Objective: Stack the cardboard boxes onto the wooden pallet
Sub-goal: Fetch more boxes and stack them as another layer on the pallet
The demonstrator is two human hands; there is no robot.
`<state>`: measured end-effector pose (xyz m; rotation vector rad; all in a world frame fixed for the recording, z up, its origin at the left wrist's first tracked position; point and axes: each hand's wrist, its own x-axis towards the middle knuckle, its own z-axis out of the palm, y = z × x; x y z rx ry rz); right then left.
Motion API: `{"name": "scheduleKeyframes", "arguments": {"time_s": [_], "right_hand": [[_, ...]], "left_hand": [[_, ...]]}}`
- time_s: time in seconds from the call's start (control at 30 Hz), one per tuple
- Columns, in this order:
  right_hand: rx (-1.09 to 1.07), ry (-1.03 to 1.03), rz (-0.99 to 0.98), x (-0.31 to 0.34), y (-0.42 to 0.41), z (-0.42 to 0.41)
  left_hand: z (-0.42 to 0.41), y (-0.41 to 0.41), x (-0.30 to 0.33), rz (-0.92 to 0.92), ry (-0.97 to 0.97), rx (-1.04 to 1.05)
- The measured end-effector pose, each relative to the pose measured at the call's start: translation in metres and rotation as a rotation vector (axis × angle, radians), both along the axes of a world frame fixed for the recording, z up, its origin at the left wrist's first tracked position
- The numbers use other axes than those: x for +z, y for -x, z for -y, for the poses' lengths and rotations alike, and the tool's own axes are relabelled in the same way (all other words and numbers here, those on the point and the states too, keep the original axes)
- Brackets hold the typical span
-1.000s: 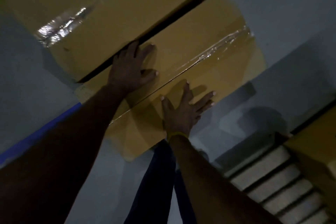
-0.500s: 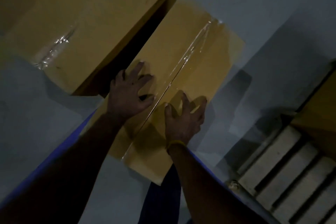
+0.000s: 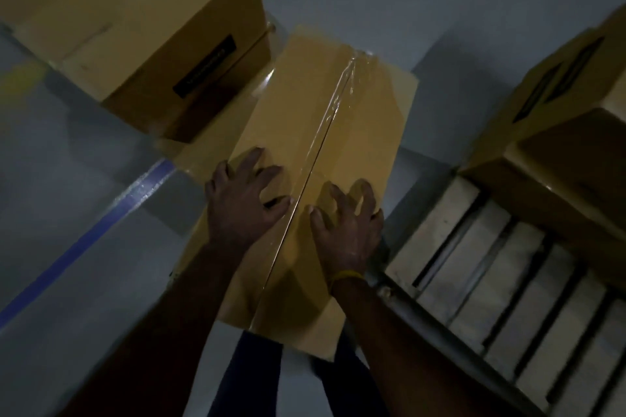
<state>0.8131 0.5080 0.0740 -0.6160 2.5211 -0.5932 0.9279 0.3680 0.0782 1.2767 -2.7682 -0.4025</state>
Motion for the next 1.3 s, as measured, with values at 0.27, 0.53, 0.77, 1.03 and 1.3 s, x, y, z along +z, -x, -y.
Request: {"name": "scheduleKeyframes", "arguments": {"time_s": [0.27, 0.53, 0.77, 1.03, 1.3], "right_hand": [[0.038, -0.020, 0.012, -0.013, -0.059, -0.142], [0.042, 0.009, -0.035, -0.023, -0.102, -0.283], [-0.094, -0.044, -0.073, -0.027, -0.070, -0.417], [-0.282, 0.005, -0.184, -0.045, 0.046, -0.622], [-0.416, -0.071, -0.276, -0.071, 0.172, -0.894]], "left_hand": [[-0.145, -0.064, -0.006, 0.049, 0.024, 0.016], [-0.285, -0.102, -0.025, 0.002, 0.059, 0.021], [-0.405, -0.052, -0.027, -0.009, 0.032, -0.092], [-0.596, 0.089, -0.041, -0.029, -0.010, -0.246], [-0.857, 0.239, -0.074, -0.039, -0.136, -0.393]]}}
